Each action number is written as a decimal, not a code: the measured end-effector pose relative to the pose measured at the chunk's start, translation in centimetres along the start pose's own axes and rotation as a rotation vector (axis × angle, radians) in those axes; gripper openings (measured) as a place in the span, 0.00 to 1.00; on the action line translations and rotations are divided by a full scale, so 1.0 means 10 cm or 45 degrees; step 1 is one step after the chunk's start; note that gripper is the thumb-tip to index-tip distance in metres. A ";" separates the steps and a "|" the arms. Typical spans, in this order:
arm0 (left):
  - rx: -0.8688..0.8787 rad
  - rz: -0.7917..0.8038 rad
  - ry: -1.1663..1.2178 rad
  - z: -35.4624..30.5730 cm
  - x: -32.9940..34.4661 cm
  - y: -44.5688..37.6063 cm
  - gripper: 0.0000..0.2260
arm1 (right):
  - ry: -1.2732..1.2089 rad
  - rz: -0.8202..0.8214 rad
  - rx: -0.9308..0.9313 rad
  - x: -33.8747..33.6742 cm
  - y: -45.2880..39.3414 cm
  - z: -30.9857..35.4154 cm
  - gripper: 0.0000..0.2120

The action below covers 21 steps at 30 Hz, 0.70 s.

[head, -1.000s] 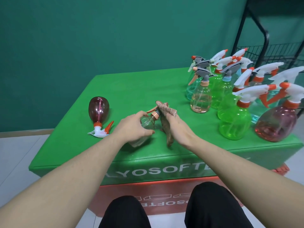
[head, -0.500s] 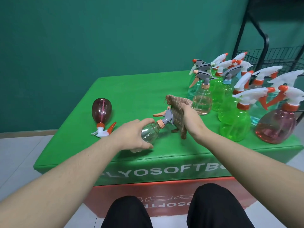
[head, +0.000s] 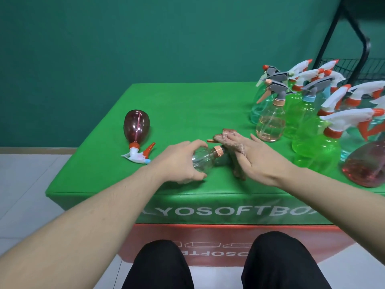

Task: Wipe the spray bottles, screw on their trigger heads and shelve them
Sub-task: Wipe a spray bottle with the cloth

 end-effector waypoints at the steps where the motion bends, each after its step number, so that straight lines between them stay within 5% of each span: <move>1: 0.003 0.006 -0.003 -0.01 0.00 0.00 0.38 | 0.038 0.027 -0.014 0.02 0.04 0.03 0.29; 21: 0.082 -0.124 -0.017 0.05 0.05 0.05 0.38 | 0.263 0.292 -0.049 -0.14 -0.05 -0.11 0.34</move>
Point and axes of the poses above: each hand's wrist, its own y-axis away from the middle knuckle, its own x-axis out of the palm, z = x × y, the point moved 4 cm from there along -y, towards the middle knuckle, and after that the axes turned 15 degrees about -x, right-handed, at the moved point
